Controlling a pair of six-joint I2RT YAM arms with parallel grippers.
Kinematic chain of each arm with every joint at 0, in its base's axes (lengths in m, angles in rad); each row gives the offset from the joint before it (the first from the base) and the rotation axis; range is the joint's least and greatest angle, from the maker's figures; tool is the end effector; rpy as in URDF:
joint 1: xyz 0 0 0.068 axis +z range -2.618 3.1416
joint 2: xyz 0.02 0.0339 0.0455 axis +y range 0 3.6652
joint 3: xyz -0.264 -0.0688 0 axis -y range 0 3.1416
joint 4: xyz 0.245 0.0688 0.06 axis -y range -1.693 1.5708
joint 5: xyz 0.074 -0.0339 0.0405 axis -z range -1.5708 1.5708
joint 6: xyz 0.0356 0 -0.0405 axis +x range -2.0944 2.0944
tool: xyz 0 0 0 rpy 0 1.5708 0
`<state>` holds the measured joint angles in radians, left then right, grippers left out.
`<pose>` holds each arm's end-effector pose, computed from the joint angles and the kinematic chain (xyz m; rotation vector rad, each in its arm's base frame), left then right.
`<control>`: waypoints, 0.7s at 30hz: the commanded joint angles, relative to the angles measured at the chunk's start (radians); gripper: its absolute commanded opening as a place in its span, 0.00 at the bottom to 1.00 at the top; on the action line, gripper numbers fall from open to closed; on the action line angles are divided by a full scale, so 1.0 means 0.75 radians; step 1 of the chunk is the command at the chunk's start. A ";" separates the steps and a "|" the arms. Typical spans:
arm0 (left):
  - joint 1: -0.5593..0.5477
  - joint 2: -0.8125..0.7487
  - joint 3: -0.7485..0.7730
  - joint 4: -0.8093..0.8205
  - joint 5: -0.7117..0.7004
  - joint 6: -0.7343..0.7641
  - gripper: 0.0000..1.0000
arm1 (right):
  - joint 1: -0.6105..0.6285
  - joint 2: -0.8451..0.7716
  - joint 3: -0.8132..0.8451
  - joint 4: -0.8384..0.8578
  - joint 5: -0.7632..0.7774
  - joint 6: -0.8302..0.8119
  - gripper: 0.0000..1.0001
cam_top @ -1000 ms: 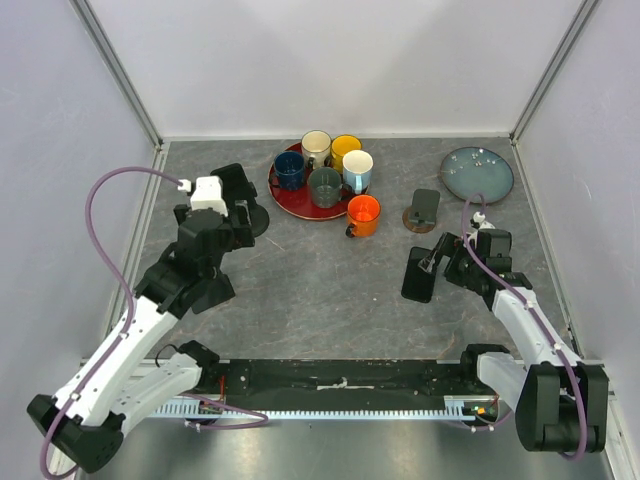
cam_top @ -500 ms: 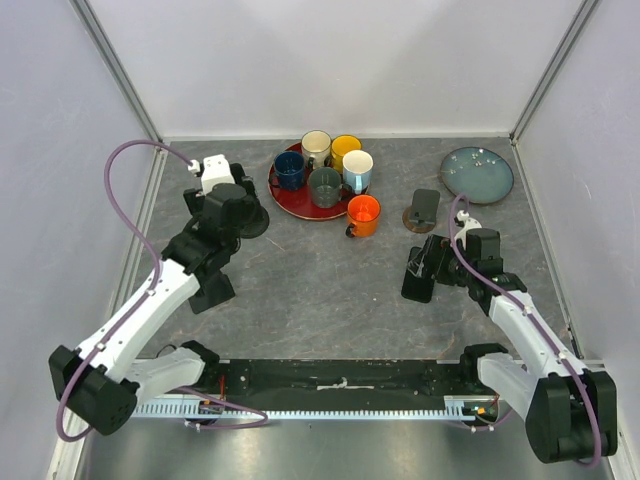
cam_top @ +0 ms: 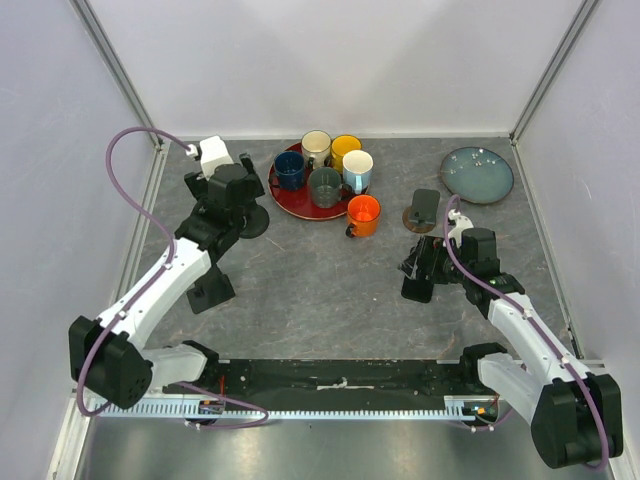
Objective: Remove the phone from the phone stand
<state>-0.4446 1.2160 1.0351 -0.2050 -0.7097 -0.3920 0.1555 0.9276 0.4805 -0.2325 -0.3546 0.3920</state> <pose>0.2570 -0.0968 0.3380 -0.4029 1.8179 0.1177 0.1878 0.0420 0.2054 0.0753 2.2909 0.6889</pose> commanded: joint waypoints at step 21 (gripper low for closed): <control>0.075 0.132 0.107 0.069 -0.015 -0.030 1.00 | 0.012 -0.005 -0.015 0.079 -0.039 -0.019 0.98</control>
<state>-0.3943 1.3178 1.0874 -0.1734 -0.7181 -0.3916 0.1612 0.9276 0.4774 -0.2253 -0.3691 0.3912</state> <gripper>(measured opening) 0.995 0.982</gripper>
